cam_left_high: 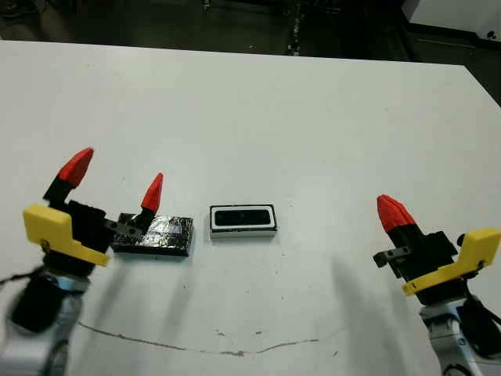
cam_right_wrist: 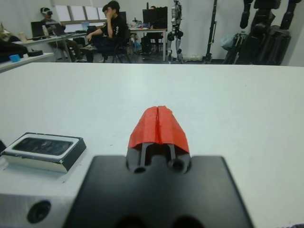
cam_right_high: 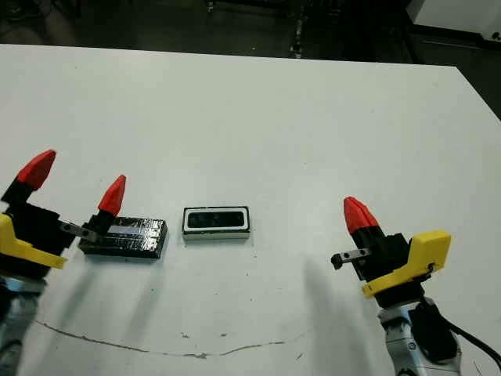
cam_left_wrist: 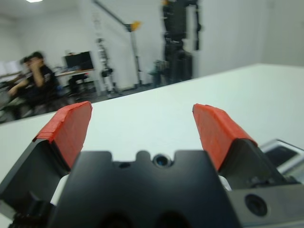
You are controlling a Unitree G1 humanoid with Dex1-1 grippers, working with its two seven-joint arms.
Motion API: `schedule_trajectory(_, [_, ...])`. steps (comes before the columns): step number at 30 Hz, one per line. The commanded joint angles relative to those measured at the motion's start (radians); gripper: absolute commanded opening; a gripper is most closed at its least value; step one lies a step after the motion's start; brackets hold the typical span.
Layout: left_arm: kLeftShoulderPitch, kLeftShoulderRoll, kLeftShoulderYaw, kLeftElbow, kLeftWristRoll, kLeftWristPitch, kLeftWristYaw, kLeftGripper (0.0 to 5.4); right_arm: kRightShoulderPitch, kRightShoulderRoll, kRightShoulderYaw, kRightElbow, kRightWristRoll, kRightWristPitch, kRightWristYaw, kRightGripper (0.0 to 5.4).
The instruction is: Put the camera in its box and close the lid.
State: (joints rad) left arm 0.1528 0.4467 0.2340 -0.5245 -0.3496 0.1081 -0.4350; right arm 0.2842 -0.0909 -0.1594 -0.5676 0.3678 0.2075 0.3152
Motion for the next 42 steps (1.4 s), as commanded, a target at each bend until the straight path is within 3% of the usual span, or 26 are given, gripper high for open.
schedule_trajectory(1, [-0.043, 0.145, 0.043, 0.020, -0.070, 0.069, -0.144, 5.40, -0.002, 0.001, 0.005, 0.024, 0.000, -0.022, -0.014, 0.02])
schedule_trajectory(5, [-0.158, 0.373, 0.043, 0.127, -0.146, 0.132, -0.428, 5.40, -0.005, -0.003, 0.011, 0.036, -0.005, -0.033, -0.020, 0.02])
schedule_trajectory(9, [-0.359, 0.554, -0.067, 0.305, -0.148, 0.151, -0.741, 5.40, -0.003, -0.005, 0.014, 0.040, -0.009, -0.031, -0.034, 0.02])
schedule_trajectory(13, [-0.552, 0.570, -0.180, 0.495, -0.101, -0.006, -1.009, 5.40, 0.000, -0.003, 0.015, 0.048, -0.005, -0.035, -0.039, 0.02])
schedule_trajectory(19, [-0.715, 0.513, -0.294, 0.653, -0.094, -0.018, -1.171, 5.40, 0.008, 0.002, 0.022, 0.050, -0.016, -0.050, -0.054, 0.02])
schedule_trajectory(24, [-0.769, 0.512, -0.415, 0.706, -0.140, -0.050, -1.179, 5.40, 0.011, -0.002, 0.027, 0.051, -0.009, -0.047, -0.055, 0.02])
schedule_trajectory(26, [-0.772, 0.507, -0.438, 0.711, -0.161, 0.022, -1.179, 5.40, 0.012, -0.004, 0.028, 0.049, -0.006, -0.041, -0.055, 0.02])
schedule_trajectory(31, [-0.743, 0.480, -0.415, 0.695, -0.161, 0.134, -1.171, 5.40, 0.017, -0.006, 0.032, 0.048, -0.010, -0.040, -0.055, 0.02])
schedule_trajectory(42, [-0.614, 0.450, -0.378, 0.600, -0.132, 0.176, -1.109, 5.40, 0.025, -0.010, 0.032, 0.048, -0.005, -0.033, -0.056, 0.02])
